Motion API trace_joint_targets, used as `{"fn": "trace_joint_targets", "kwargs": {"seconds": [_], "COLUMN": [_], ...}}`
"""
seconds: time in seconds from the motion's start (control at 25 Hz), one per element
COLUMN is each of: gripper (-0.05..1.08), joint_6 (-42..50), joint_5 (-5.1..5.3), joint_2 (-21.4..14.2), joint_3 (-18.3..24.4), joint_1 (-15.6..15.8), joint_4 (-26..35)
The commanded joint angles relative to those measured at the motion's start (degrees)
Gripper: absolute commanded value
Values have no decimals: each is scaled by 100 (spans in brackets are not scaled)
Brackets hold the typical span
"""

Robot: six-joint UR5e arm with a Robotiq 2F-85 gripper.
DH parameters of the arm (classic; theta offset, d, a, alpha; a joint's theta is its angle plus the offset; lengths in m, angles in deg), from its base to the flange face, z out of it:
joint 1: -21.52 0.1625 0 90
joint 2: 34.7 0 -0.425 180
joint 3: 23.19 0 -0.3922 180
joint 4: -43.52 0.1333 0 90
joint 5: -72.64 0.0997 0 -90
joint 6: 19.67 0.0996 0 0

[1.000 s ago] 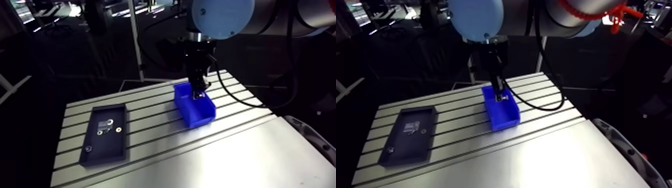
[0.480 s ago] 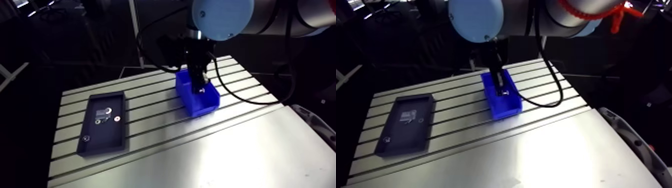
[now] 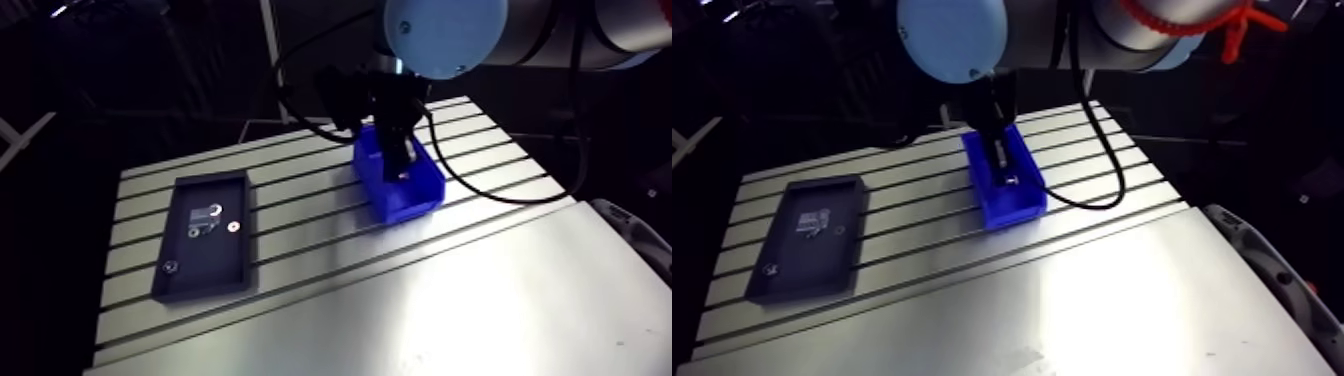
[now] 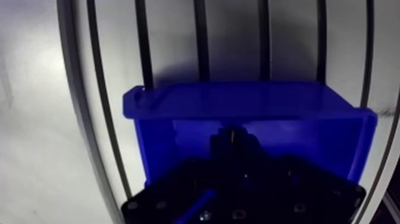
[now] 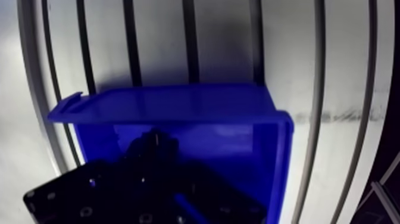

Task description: Pick up the M10 bolt from the tray and put it into the blue bin.

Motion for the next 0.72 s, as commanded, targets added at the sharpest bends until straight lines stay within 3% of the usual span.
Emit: {"fn": "trace_joint_targets", "kwargs": {"seconds": [0.04, 0.16, 0.2, 0.28, 0.44, 0.72], "gripper": [94, 87, 73, 3, 1, 1], "joint_6": [71, 150, 150, 203, 220, 229], "joint_5": [0, 0, 0, -9, -150, -115], "joint_2": [62, 97, 97, 97, 0, -703], "joint_3": [22, 31, 40, 49, 84, 462], "joint_1": [44, 53, 53, 62, 88, 132], "joint_4": [-53, -53, -53, -53, -45, 404]}}
